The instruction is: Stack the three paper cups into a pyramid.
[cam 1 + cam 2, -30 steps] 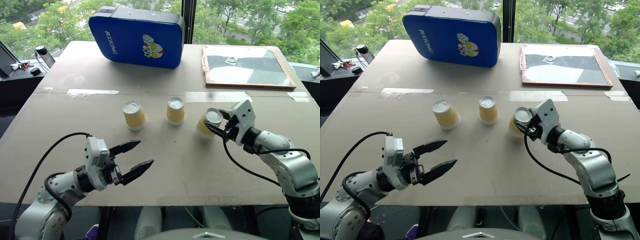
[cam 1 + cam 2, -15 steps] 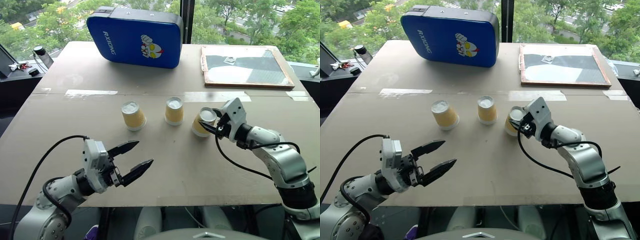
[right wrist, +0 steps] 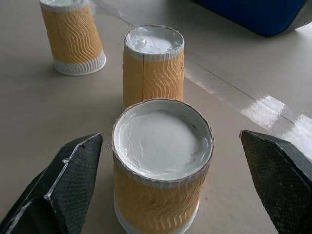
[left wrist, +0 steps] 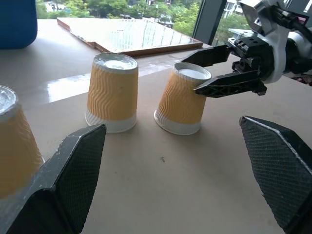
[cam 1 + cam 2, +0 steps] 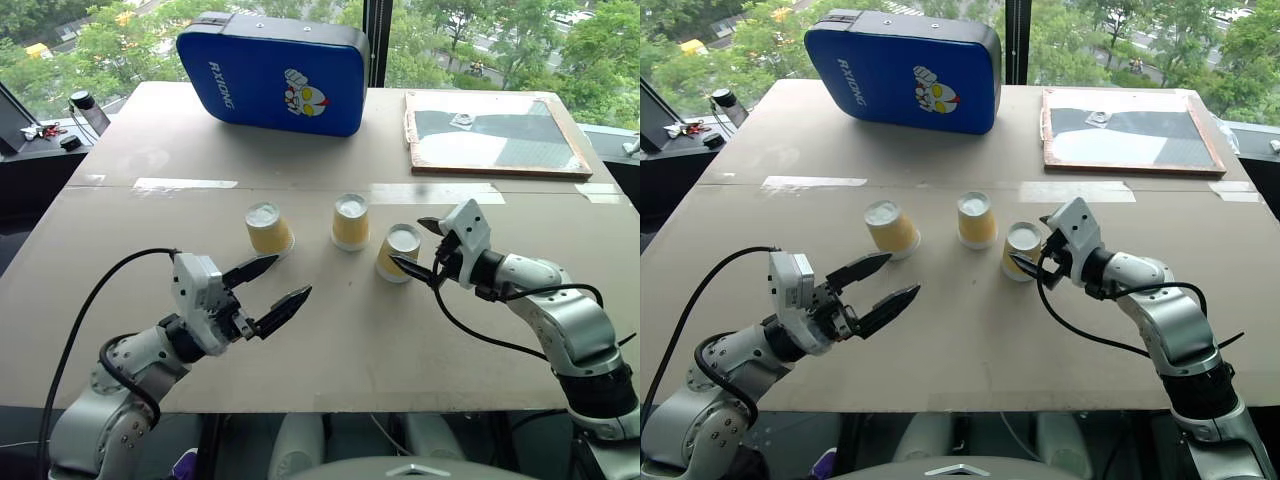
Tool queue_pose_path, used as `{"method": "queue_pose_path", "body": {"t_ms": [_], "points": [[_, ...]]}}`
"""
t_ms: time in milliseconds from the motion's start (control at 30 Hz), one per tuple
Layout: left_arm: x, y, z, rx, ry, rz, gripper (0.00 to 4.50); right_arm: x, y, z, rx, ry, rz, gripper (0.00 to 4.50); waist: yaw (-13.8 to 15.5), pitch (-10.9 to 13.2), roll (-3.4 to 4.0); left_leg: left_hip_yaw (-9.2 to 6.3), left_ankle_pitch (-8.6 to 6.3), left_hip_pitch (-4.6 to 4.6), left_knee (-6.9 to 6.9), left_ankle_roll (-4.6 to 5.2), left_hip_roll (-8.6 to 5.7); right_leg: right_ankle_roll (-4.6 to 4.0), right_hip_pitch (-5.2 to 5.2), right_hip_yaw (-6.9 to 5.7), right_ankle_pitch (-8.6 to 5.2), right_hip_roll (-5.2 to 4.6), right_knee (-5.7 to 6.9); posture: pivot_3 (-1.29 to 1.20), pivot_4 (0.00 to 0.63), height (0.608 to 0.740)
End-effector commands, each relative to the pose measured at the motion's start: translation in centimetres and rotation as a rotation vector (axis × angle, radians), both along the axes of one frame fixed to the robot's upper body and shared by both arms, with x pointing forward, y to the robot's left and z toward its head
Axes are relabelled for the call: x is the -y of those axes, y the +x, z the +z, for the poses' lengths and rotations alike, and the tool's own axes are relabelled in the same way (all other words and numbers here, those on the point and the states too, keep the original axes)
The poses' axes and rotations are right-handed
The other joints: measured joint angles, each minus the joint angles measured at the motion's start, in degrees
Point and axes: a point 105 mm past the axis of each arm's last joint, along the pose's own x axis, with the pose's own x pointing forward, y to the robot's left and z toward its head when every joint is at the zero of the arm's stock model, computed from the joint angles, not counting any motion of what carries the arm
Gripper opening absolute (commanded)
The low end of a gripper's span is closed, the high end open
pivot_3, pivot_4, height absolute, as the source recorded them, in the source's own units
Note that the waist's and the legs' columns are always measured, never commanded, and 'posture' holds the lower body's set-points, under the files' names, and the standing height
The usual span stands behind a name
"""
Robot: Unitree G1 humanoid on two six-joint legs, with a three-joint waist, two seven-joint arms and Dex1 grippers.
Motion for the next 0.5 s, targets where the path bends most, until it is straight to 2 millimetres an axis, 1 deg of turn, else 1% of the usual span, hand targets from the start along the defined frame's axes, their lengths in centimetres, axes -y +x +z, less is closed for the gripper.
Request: {"method": "queue_pose_path", "body": {"t_ms": [33,100,167,300,400,500], "points": [[-0.4,1.3,0.8,0.041,-0.008,0.069,4.5,0.1,-3.3,3.3,0.125,0.08,0.157,4.45,0.02,0.01,0.0,-0.01,0.0,0.0,0.0,0.0,0.0,0.0,0.0,0.0,0.0,0.0,0.0,0.0,0.15,0.74],[-0.7,2.1,1.1,0.058,0.009,0.088,4.5,0.5,-5.0,4.2,0.156,0.109,0.223,4.45,0.02,0.01,-0.01,-0.05,0.0,0.0,0.0,0.0,0.0,0.0,0.01,-0.02,0.0,0.01,0.0,0.0,0.15,0.74],[-0.8,2.9,1.4,0.069,0.031,0.096,4.5,1.0,-6.1,4.5,0.18,0.104,0.256,4.45,0.12,0.01,-0.02,-0.06,0.0,0.0,0.0,0.0,0.0,0.0,0.02,-0.03,0.0,0.02,0.01,0.0,0.15,0.74],[-0.1,4.2,1.8,0.063,0.065,0.072,4.5,1.7,-6.6,4.4,0.192,0.097,0.244,4.45,-0.04,0.0,-0.05,-0.07,0.0,0.03,0.02,0.0,-0.02,0.01,0.06,-0.04,0.01,0.01,0.02,0.0,0.15,0.74],[0.9,4.7,2.0,0.065,0.074,0.044,4.5,1.7,-7.1,4.2,0.192,0.105,0.244,4.45,-0.1,0.0,-0.04,-0.06,0.0,0.03,0.03,0.0,-0.02,0.01,0.05,-0.03,0.01,0.02,0.03,0.0,0.15,0.74],[1.5,5.5,2.3,0.067,0.087,0.051,4.5,1.6,-8.2,4.3,0.198,0.119,0.256,4.45,0.04,0.01,-0.04,-0.11,0.0,0.0,0.02,0.0,-0.02,0.01,0.05,-0.05,0.0,0.02,0.01,0.0,0.15,0.74]]}}
